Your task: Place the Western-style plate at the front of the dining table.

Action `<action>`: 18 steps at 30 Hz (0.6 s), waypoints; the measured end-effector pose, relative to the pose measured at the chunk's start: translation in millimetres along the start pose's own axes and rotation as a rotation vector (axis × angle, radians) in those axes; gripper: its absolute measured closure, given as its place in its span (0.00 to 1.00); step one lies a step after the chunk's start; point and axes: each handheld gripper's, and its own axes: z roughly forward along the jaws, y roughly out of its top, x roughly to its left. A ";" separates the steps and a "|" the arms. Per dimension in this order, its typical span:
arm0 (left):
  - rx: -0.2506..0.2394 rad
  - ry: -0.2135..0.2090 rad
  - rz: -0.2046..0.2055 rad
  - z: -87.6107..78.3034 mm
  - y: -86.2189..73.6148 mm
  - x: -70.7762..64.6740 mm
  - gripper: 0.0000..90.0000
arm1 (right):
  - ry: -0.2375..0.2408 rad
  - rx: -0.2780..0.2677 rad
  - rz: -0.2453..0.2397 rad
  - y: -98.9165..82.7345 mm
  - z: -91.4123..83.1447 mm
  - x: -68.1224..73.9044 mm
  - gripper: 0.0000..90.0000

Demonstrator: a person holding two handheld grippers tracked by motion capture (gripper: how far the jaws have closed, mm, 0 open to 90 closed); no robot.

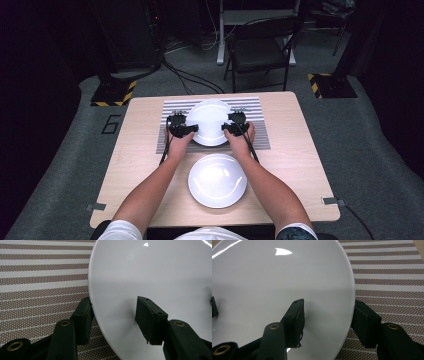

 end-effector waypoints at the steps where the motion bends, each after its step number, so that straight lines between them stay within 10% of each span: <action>1: 0.001 0.001 0.001 0.3 -0.1 0.4 0.54 | 0.006 -0.001 -0.005 -0.1 0.7 -0.4 0.52; 18: 0.010 0.019 -0.003 5.5 3.2 5.8 0.54 | -0.007 0.018 -0.019 3.7 6.8 5.4 0.53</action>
